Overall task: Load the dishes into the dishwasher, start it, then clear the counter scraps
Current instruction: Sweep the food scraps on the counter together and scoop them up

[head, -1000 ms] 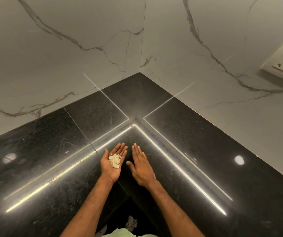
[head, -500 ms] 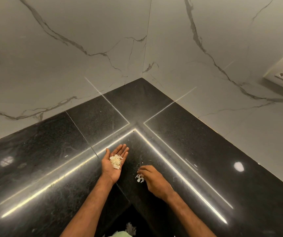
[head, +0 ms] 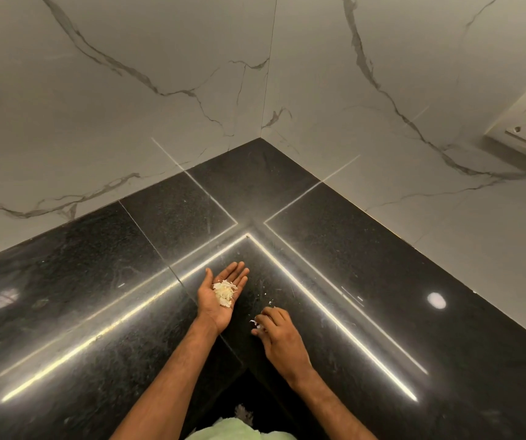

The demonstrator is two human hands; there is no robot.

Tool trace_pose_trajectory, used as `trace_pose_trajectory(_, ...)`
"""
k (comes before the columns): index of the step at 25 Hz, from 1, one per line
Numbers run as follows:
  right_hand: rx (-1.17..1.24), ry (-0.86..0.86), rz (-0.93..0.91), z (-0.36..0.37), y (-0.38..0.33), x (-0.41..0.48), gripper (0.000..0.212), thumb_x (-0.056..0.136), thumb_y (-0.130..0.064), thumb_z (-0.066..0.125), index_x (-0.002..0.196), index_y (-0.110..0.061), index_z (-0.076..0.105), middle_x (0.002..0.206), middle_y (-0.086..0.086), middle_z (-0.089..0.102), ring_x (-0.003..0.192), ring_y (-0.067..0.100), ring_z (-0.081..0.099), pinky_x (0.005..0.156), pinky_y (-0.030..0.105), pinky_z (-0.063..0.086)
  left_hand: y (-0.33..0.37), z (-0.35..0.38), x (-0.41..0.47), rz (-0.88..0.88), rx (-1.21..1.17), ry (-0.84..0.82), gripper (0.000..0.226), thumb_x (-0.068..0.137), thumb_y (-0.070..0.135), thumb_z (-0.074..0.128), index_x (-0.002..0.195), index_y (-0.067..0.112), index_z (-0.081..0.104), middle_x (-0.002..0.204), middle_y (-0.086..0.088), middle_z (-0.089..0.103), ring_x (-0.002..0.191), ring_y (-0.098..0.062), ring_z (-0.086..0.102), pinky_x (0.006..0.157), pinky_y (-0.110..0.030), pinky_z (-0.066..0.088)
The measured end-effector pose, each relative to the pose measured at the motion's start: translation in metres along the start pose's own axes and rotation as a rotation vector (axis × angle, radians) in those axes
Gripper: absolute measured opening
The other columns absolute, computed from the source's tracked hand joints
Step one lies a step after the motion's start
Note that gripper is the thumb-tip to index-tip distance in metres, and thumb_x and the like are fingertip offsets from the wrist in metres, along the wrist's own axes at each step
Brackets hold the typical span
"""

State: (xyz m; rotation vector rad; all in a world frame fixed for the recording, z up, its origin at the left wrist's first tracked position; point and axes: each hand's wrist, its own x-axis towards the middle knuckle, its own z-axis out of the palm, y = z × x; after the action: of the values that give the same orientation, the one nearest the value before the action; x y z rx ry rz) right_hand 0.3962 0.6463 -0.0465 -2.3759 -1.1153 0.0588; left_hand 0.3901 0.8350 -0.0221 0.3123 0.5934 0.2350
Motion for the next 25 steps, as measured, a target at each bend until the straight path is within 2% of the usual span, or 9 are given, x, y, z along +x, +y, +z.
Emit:
trace_pose_trajectory(2,-0.051,0.009,-0.039,-0.006,0.002,0.002,0.016,0.087,-0.013,0.073,0.103,-0.012,0.071,0.11,0.0,0.066,0.106,0.018,0.062,0.088,0.027,0.055,0.002,-0.001,-0.003,0.006,-0.015,0.001,0.062,0.104,0.049,0.029,0.116,-0.002,0.06,0.113,-0.02,0.071,0.106,-0.032,0.068,0.088,-0.038,0.058)
trace_pose_trajectory(4,-0.097,0.024,-0.065,-0.015,0.006,0.003,0.018,0.08,-0.007,0.079,0.096,-0.013,0.072,0.103,-0.001,0.069,0.098,0.017,0.066,0.078,0.026,0.058,0.001,-0.002,-0.006,0.004,-0.015,0.003,0.062,0.104,0.05,0.029,0.117,-0.002,0.061,0.115,-0.02,0.07,0.105,-0.032,0.069,0.089,-0.038,0.058)
trace_pose_trajectory(9,-0.193,-0.007,-0.076,-0.027,0.017,-0.03,0.035,0.076,-0.009,0.083,0.109,-0.016,0.074,0.113,-0.003,0.069,0.107,0.017,0.065,0.086,0.021,0.056,0.0,-0.01,-0.015,0.011,-0.05,0.024,0.062,0.103,0.05,0.03,0.115,-0.003,0.061,0.115,-0.02,0.07,0.108,-0.033,0.067,0.091,-0.039,0.057)
trace_pose_trajectory(13,-0.15,-0.035,-0.042,-0.032,0.019,-0.044,0.028,0.072,0.0,0.076,0.094,-0.016,0.071,0.1,-0.005,0.066,0.091,0.016,0.064,0.062,0.022,0.057,-0.008,-0.018,-0.022,-0.002,-0.071,0.046,0.062,0.104,0.049,0.029,0.116,-0.003,0.06,0.114,-0.02,0.07,0.114,-0.034,0.062,0.098,-0.04,0.052)
trace_pose_trajectory(15,-0.189,-0.051,-0.075,-0.036,0.018,-0.035,0.027,0.069,0.003,0.077,0.088,-0.015,0.071,0.092,-0.004,0.066,0.084,0.016,0.064,0.056,0.023,0.055,-0.012,-0.019,-0.025,-0.005,-0.072,0.054,0.062,0.104,0.049,0.029,0.116,-0.003,0.06,0.114,-0.02,0.07,0.115,-0.034,0.062,0.1,-0.04,0.049)
trace_pose_trajectory(17,-0.16,-0.027,0.023,-0.041,0.018,-0.022,0.026,0.072,0.008,0.076,0.089,-0.012,0.073,0.091,-0.001,0.068,0.085,0.018,0.065,0.062,0.022,0.053,-0.017,-0.018,-0.026,-0.015,-0.075,0.049,0.061,0.104,0.049,0.03,0.117,-0.002,0.061,0.116,-0.02,0.07,0.115,-0.033,0.062,0.099,-0.04,0.051)
trace_pose_trajectory(20,0.128,0.143,0.335,-0.049,0.002,0.008,0.022,0.083,0.007,0.067,0.094,-0.01,0.076,0.092,0.001,0.071,0.087,0.015,0.065,0.078,0.026,0.053,-0.025,-0.014,-0.029,-0.02,-0.102,0.04,0.059,0.104,0.047,0.031,0.118,-0.002,0.061,0.118,-0.02,0.069,0.116,-0.033,0.062,0.101,-0.04,0.049)
trace_pose_trajectory(22,0.228,0.203,0.249,-0.05,-0.027,0.03,0.018,0.081,0.002,0.072,0.092,-0.011,0.077,0.09,0.0,0.073,0.085,0.012,0.065,0.079,0.025,0.053,-0.031,-0.01,-0.031,-0.026,-0.107,0.031,0.059,0.104,0.046,0.031,0.117,-0.002,0.061,0.115,-0.021,0.07,0.114,-0.034,0.063,0.102,-0.041,0.048)
trace_pose_trajectory(25,0.177,0.059,0.004,-0.047,-0.065,0.046,0.017,0.083,-0.002,0.065,0.096,-0.006,0.075,0.095,0.009,0.072,0.091,0.021,0.065,0.083,0.026,0.051,-0.038,-0.005,-0.034,-0.073,-0.111,0.017,0.058,0.103,0.047,0.032,0.113,0.0,0.064,0.112,-0.018,0.072,0.108,-0.031,0.067,0.102,-0.042,0.046)
